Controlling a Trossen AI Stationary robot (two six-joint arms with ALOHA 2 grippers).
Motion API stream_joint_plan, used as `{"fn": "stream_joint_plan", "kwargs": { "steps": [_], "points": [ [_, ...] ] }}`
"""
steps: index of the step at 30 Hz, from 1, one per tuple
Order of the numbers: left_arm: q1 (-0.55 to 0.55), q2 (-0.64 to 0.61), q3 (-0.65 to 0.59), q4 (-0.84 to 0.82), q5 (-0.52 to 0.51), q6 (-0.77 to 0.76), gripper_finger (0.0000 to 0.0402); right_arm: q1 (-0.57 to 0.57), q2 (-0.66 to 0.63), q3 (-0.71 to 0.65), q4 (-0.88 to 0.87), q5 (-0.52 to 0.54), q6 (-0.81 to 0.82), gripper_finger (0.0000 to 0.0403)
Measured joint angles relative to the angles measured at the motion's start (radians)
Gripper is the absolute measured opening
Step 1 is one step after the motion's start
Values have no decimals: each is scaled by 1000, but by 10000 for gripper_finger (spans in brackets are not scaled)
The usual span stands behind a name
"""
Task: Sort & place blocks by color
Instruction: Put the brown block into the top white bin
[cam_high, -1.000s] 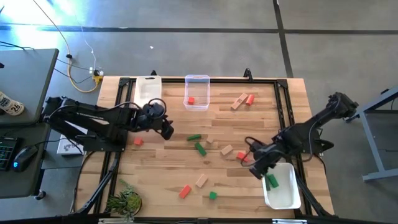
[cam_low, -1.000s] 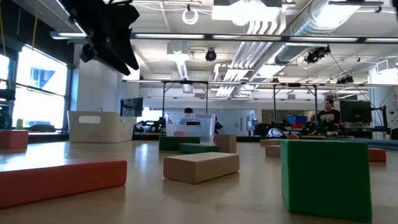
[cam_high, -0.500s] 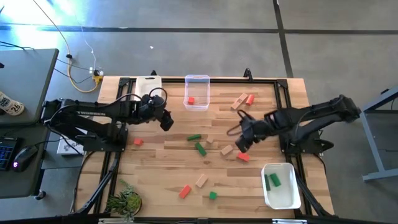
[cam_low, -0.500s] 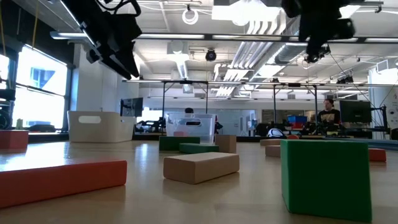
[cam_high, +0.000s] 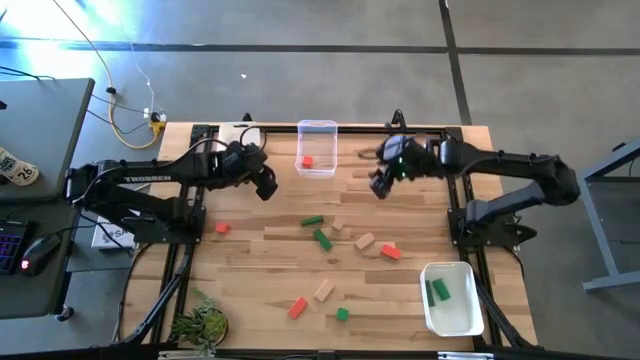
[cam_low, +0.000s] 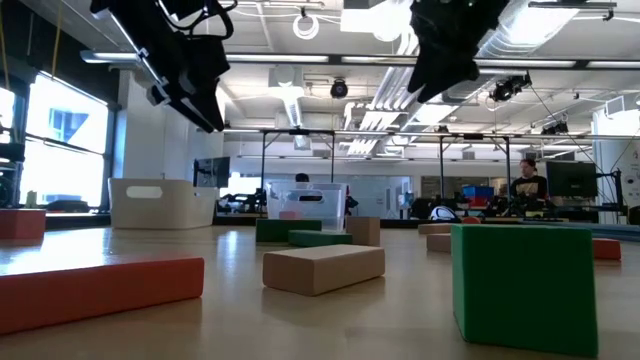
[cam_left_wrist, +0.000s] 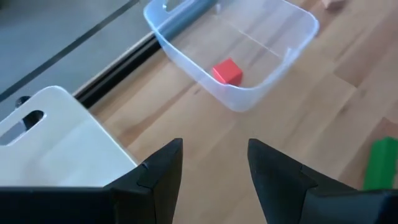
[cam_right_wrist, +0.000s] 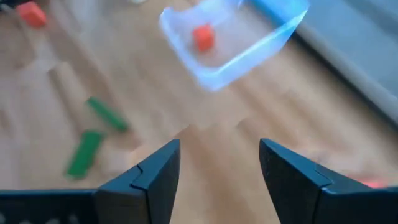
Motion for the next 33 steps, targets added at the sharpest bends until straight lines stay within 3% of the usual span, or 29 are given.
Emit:
{"fn": "stream_joint_plan", "kwargs": {
  "steps": [8,16,21,27,33],
  "points": [
    [69,0,0,2,0,0,168,-182,46,1,195,-11,-561,207],
    [137,0,0,3,0,0,168,-260,159,1,189,-12,-959,207],
    [170,0,0,3,1,0,168,-265,244,1,126,-4,-1081,207],
    [182,0,0,3,1,0,168,-264,319,1,22,2,-1086,207],
    [181,0,0,3,1,0,168,-264,371,1,-15,-62,-1076,206]
  ]
}}
